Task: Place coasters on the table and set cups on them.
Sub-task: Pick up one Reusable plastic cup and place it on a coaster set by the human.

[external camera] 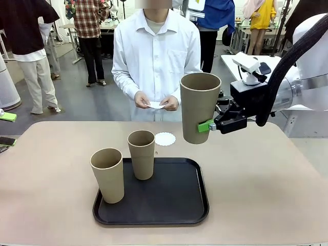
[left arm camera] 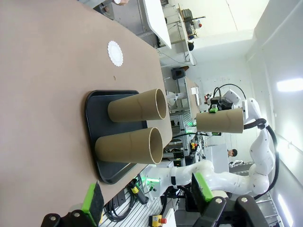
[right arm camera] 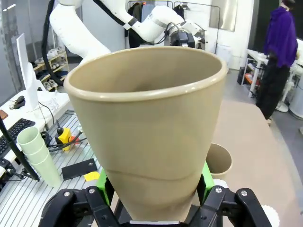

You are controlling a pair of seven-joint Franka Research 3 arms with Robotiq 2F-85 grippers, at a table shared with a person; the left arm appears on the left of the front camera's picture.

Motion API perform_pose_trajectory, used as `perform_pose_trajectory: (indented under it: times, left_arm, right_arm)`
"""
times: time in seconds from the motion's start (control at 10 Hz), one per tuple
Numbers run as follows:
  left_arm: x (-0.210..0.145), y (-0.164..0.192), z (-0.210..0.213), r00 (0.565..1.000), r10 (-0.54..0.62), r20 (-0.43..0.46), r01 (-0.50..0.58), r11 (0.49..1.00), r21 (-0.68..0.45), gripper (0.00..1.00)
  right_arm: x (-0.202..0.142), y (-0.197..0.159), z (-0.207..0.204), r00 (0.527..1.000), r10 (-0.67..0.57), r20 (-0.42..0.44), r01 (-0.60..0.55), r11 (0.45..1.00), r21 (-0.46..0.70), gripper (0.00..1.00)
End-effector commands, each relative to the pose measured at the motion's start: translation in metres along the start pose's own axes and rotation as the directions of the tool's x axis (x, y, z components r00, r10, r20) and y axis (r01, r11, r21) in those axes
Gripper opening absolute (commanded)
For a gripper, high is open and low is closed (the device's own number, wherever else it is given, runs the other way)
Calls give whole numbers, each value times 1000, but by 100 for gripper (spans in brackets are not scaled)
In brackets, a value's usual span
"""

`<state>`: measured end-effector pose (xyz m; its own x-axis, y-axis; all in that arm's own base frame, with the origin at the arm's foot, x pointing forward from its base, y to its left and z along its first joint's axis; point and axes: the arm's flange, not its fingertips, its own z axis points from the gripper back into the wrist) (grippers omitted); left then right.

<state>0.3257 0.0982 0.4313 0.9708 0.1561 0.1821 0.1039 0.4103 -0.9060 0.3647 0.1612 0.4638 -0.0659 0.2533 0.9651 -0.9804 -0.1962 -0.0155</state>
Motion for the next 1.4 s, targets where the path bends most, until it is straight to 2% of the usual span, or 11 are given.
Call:
perform_pose_trajectory:
  times: [0.0, 0.1, 0.3, 0.5, 0.7, 1.0, 1.3]
  left_arm:
    - [2, 0, 1, 1000, -14, 15, 14, 1000, -20, 100]
    - [2, 0, 1, 1000, -14, 15, 14, 1000, -20, 100]
    - [2, 0, 1, 1000, -14, 15, 14, 1000, -20, 100]
    - [2, 0, 1, 1000, -14, 15, 14, 1000, -20, 100]
    - [2, 0, 1, 1000, -14, 15, 14, 1000, -20, 100]
    - [2, 0, 1, 1000, -14, 15, 14, 1000, -20, 100]
    - [2, 0, 1, 1000, -14, 15, 14, 1000, -20, 100]
  right_arm:
    - [0, -1, 0, 1000, 11, 17, -11, 999, 35, 0]
    - [0, 0, 0, 1000, 0, 0, 0, 1000, 0, 82]
    - [-5, -62, -2, 999, -48, 6, 47, 997, 53, 82]
    - [-24, -120, -19, 995, -90, -43, 93, 992, 86, 82]
    - [-35, -176, -23, 995, -88, -57, 90, 995, 45, 82]
    - [-43, -214, -18, 995, -99, -26, 98, 995, -23, 82]
    - [-50, -227, -7, 995, -103, -18, 102, 994, -25, 82]
